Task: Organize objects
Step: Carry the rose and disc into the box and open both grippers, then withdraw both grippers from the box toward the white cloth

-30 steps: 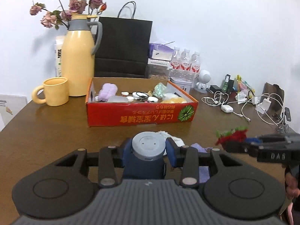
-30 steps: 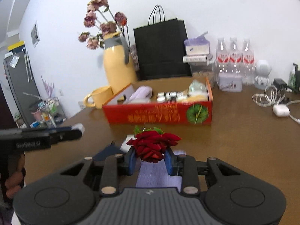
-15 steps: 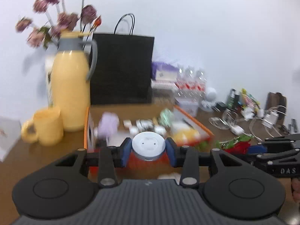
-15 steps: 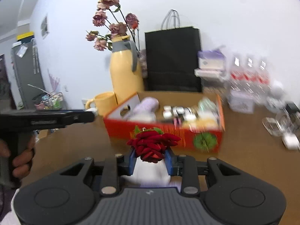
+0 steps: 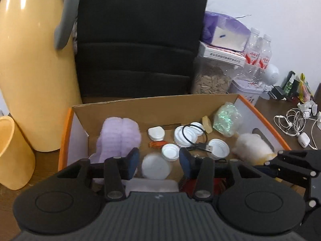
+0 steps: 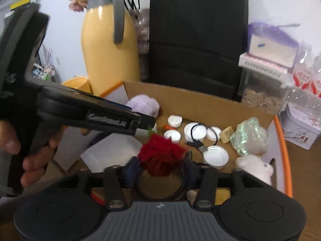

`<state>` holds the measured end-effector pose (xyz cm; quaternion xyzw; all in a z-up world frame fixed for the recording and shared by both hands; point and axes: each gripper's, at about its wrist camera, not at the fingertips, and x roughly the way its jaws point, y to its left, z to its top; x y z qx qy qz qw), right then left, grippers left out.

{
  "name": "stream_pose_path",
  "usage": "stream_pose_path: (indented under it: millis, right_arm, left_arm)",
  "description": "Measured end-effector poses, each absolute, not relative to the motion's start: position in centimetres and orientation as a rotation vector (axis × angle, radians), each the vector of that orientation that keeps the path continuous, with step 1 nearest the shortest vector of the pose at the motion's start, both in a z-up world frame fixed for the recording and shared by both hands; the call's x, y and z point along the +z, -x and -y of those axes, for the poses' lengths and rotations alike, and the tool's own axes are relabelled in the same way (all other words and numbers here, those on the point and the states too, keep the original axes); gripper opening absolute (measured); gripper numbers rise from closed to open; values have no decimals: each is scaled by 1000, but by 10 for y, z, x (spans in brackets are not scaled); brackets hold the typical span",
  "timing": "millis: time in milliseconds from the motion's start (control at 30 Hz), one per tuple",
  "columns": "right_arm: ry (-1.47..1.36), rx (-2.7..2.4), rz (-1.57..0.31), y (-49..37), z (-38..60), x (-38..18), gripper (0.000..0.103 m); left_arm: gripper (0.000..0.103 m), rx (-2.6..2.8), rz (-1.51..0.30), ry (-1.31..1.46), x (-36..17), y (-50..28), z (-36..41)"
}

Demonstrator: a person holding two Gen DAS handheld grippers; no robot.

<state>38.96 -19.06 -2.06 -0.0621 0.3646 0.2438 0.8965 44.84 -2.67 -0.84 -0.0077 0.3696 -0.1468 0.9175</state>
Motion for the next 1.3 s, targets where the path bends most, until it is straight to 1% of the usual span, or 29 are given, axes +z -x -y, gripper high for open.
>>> stream_pose_path:
  millis: [33,67,133,267,333,433,500,533,567,667,733,867,1033,1100,1133,1167,1233,1300]
  right_arm:
    - [121,522,-758,-390,191,-22,52]
    - [114,530,-755,-389,192,-21,56]
    - [103,514,-743,-388,197,-15,60]
    - [80,472,-689,-380,215,10,60]
    - [52,450,-666,-373,225,25,60]
    - [42,441,-639,-361,232,42,62]
    - [41,440,-629,-348,235,50,64]
    - [39,437,-621,-338,237,54,65]
    - [39,435,-615,-330,239,55,65]
    - [19,435,-602,-289,249,52,68]
    - [-9,452,-617,-254,259,42,68]
    - [-33,429,-655,-181,271,18,68]
    - [-37,400,-692,-97,285,-2,69]
    - [-41,397,-706,-77,291,-3,69]
    - [-47,391,-700,-69,296,-1,72]
    - [-48,383,-691,-63,300,1,78]
    - [-41,351,-656,-56,305,4,84]
    - [-46,312,-654,-59,307,2,83]
  left_arm:
    - [53,-307,-754,17,-9,-447,24]
    - [56,-309,-747,17,-8,-444,21]
    - [58,-297,-727,20,-2,-440,15]
    - [68,-267,-675,47,25,-424,1]
    - [72,-262,-643,61,41,-410,-4]
    - [77,-274,-585,47,61,-380,-6]
    - [78,-270,-558,25,69,-357,-6]
    - [80,-272,-544,20,72,-344,-7]
    - [84,-275,-529,24,73,-326,-9]
    - [91,-285,-492,55,63,-265,-18]
    - [93,-333,-500,58,52,-227,-20]
    - [93,-320,-555,57,27,-149,-22]
    - [96,-298,-560,54,14,-75,-22]
    - [96,-294,-564,51,13,-61,-21]
    - [97,-295,-561,46,14,-57,-20]
    - [98,-296,-554,43,14,-56,-19]
    - [98,-296,-553,34,12,-57,-14]
    - [98,-284,-562,15,8,-63,-6]
